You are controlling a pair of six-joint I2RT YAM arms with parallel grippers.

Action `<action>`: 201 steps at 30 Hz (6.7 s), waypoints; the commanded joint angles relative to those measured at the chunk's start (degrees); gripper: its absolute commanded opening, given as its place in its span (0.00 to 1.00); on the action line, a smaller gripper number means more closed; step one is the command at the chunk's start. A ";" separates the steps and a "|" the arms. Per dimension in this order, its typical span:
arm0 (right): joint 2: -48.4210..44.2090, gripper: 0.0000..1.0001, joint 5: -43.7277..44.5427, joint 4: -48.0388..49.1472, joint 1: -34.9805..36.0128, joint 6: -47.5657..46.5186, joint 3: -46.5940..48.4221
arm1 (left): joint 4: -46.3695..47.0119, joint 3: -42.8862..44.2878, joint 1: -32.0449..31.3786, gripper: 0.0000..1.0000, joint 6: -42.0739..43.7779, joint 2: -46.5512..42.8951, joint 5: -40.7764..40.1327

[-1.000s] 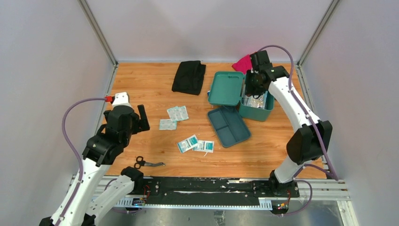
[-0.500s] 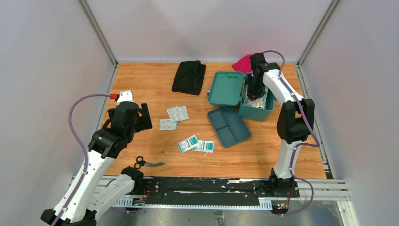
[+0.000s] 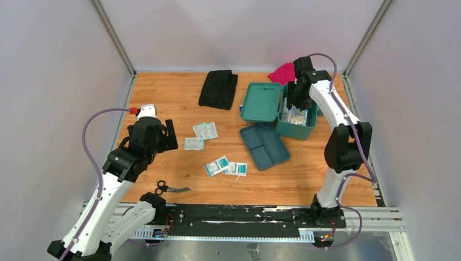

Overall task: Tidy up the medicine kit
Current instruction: Place the medical item at the medicine box, then adjust the medicine box at the center of the board, then pick up the pill bottle at the center of the board.

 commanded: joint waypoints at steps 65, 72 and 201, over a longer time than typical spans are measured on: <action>-25.61 0.04 0.46 11.30 -22.21 6.51 -32.84 | 3.98 -6.66 0.37 1.00 -5.13 -3.71 17.02; -30.86 0.04 0.55 10.23 -23.93 5.79 -35.62 | 3.98 -6.66 0.37 1.00 -4.95 -3.81 17.30; -39.80 0.00 -19.11 12.09 -19.78 3.32 -45.84 | 23.86 4.13 -12.90 0.34 -3.54 29.56 15.36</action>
